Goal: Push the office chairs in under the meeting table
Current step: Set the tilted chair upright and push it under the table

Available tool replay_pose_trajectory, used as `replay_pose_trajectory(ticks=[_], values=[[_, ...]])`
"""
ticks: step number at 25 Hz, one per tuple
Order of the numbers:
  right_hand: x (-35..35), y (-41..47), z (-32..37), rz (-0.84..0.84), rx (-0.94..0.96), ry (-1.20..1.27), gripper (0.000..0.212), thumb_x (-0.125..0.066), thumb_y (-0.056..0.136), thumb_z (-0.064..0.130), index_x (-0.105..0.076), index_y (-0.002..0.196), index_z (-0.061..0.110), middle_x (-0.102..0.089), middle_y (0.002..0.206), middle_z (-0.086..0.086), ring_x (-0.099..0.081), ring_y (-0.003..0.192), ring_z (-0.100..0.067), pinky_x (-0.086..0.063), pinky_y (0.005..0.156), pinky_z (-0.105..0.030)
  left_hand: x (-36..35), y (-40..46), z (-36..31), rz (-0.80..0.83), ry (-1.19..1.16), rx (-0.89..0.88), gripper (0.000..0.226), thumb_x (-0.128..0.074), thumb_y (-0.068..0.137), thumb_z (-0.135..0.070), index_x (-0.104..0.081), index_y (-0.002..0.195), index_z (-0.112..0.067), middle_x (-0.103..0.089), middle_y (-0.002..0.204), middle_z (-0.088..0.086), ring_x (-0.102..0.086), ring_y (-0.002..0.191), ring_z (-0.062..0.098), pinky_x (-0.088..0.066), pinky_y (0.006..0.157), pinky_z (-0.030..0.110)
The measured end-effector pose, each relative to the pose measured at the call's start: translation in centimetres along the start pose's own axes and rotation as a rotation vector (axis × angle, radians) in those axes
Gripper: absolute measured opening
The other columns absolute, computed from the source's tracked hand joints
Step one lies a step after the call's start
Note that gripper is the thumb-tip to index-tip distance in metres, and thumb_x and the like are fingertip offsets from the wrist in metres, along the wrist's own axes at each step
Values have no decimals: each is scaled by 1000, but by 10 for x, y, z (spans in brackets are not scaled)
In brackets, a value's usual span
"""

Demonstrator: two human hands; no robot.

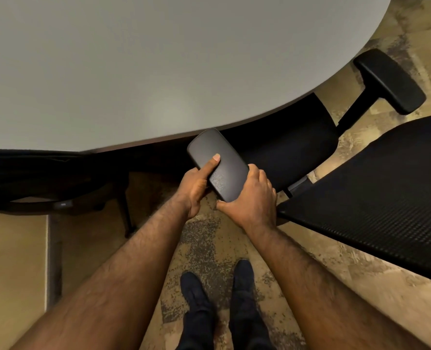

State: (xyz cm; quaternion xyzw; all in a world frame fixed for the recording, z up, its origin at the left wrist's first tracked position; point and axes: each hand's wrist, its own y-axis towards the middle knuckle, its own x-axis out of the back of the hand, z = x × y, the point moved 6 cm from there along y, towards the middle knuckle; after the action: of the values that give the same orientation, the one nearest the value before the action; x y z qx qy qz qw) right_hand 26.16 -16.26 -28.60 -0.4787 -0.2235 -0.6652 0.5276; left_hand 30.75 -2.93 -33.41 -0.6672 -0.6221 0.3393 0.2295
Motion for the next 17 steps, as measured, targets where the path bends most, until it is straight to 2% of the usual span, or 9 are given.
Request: replay_pose_trajectory(ticks=[4, 7, 9, 12, 15, 17], values=[[-1, 0, -2, -10, -4, 59, 108, -84, 47, 51, -35, 136, 12, -51, 128, -9, -48, 117, -27, -39, 98, -43, -5, 2, 5, 33, -3, 5, 55, -80, 69, -50, -69, 107, -13, -77, 93, -1, -72, 85, 11, -54, 67, 24], [1, -1, -4, -35, -11, 95, 106, -84, 45, 48, -39, 134, 12, -53, 124, -8, -50, 113, -27, -43, 96, -44, -4, 5, 4, 33, 10, -39, 62, -81, 62, -53, -69, 107, -12, -76, 98, 2, -71, 92, 15, -54, 77, 30], [1, -2, -4, -49, -10, 107, 105, -84, 44, 48, -40, 133, 13, -54, 123, -8, -51, 112, -26, -45, 94, -45, -3, 9, 4, 34, 5, -53, 59, -81, 65, -51, -69, 108, -12, -76, 100, 3, -71, 95, 17, -54, 80, 32], [-2, -1, -6, -56, -13, 115, 105, -84, 44, 48, -41, 133, 12, -54, 123, -8, -51, 111, -26, -46, 93, -45, -3, 14, 8, 26, -17, -58, 51, -80, 72, -47, -71, 107, -11, -76, 99, 4, -71, 93, 17, -55, 76, 31], [-8, 0, -10, -38, -16, 122, 106, -85, 43, 46, -40, 133, 12, -53, 123, -8, -51, 112, -26, -46, 94, -46, -3, 18, 17, -6, -26, -55, 52, -80, 73, -46, -70, 108, -10, -75, 104, 6, -69, 99, 20, -54, 85, 36], [-14, 1, -14, -23, -18, 114, 107, -86, 44, 45, -39, 134, 13, -52, 124, -8, -50, 113, -25, -45, 95, -45, -2, 23, 23, -3, -27, -42, 51, -80, 72, -46, -70, 107, -10, -75, 101, 6, -70, 96, 19, -54, 83, 36]])
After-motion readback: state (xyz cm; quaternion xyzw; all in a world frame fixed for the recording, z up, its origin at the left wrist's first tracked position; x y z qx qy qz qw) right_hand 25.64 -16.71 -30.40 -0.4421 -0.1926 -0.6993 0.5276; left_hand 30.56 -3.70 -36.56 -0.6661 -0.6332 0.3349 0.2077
